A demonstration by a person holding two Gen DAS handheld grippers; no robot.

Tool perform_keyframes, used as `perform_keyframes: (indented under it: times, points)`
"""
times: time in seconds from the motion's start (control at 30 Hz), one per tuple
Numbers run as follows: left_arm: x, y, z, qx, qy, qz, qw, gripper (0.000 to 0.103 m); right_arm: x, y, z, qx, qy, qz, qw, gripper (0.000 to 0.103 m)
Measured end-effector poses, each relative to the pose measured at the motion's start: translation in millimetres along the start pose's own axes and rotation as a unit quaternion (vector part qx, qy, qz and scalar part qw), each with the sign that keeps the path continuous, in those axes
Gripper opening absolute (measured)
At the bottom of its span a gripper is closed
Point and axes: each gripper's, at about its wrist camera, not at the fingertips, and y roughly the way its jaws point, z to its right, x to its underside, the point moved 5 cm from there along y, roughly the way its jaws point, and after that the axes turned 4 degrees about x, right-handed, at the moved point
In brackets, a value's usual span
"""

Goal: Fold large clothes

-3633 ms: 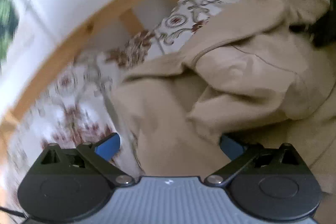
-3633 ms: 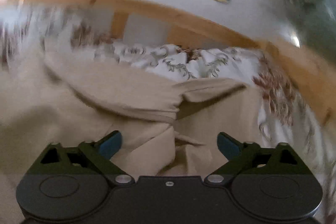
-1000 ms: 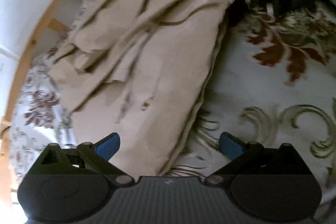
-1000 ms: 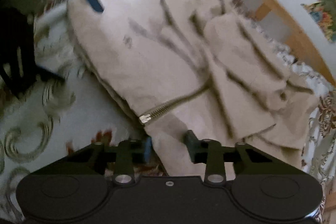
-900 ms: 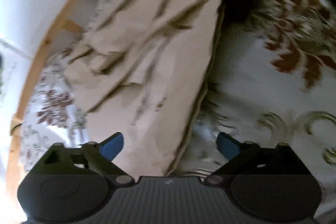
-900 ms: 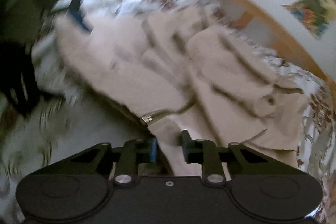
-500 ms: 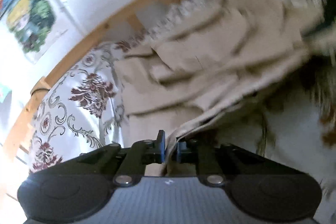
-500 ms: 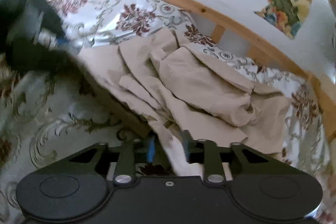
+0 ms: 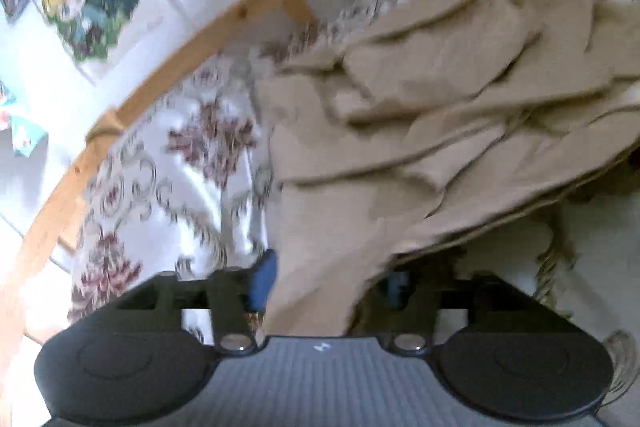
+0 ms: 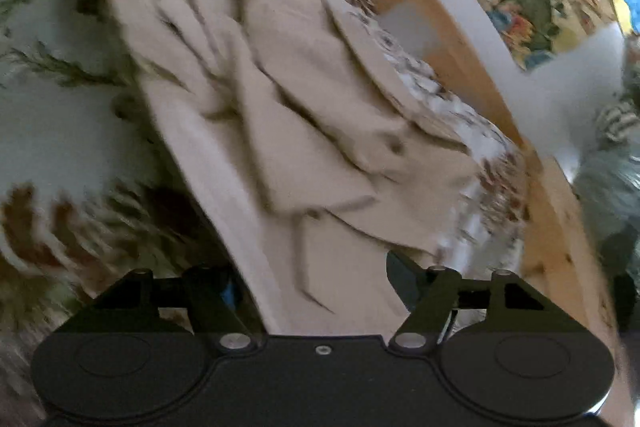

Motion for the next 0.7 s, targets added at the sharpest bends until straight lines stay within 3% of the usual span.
perform_keyframes:
  times: [0.07, 0.1, 0.13, 0.17, 0.2, 0.23, 0.4, 0.57, 0.7]
  points:
    - [5.5, 8.3, -3.4, -0.008, -0.008, -0.025, 0.9996, 0.06, 15.8, 0.2, 18.0, 0.013, -0.019, -0.007, 1.0, 0.077]
    - [7.6, 10.9, -5.3, -0.009, -0.013, -0.034, 0.9993, 0.053, 23.7, -1.1, 27.6, 0.017, -0.012, -0.013, 1.0, 0.074]
    - [8.3, 11.3, -7.1, 0.001, -0.023, -0.035, 0.9991, 0.029, 30.0, -0.5, 35.3, 0.012, 0.005, -0.021, 1.0, 0.07]
    - [7.7, 8.4, -9.0, 0.024, -0.038, -0.029, 0.9986, 0.016, 35.5, -1.9, 41.6, -0.009, 0.034, -0.032, 0.999, 0.049]
    - [5.8, 3.0, -10.3, 0.036, -0.049, -0.018, 0.998, 0.009, 39.2, -4.2, 44.7, -0.036, 0.062, -0.04, 0.997, 0.014]
    - [3.7, -4.7, -12.9, 0.029, -0.052, 0.0, 0.9983, 0.008, 41.4, -7.5, 43.1, -0.044, 0.063, -0.041, 0.996, 0.006]
    - [-11.9, -58.6, -37.1, 0.056, -0.067, 0.074, 0.9935, 0.006, 36.6, -39.0, 50.2, -0.008, 0.065, -0.004, 0.998, 0.006]
    - [-14.8, -116.0, -74.5, 0.089, -0.069, 0.095, 0.9891, 0.006, 37.2, -96.5, 78.1, 0.029, 0.06, 0.04, 0.997, 0.005]
    - [-10.9, -140.4, -91.2, 0.107, -0.06, 0.092, 0.9881, 0.006, 37.3, -146.9, 99.5, 0.031, 0.063, 0.079, 0.994, 0.005]
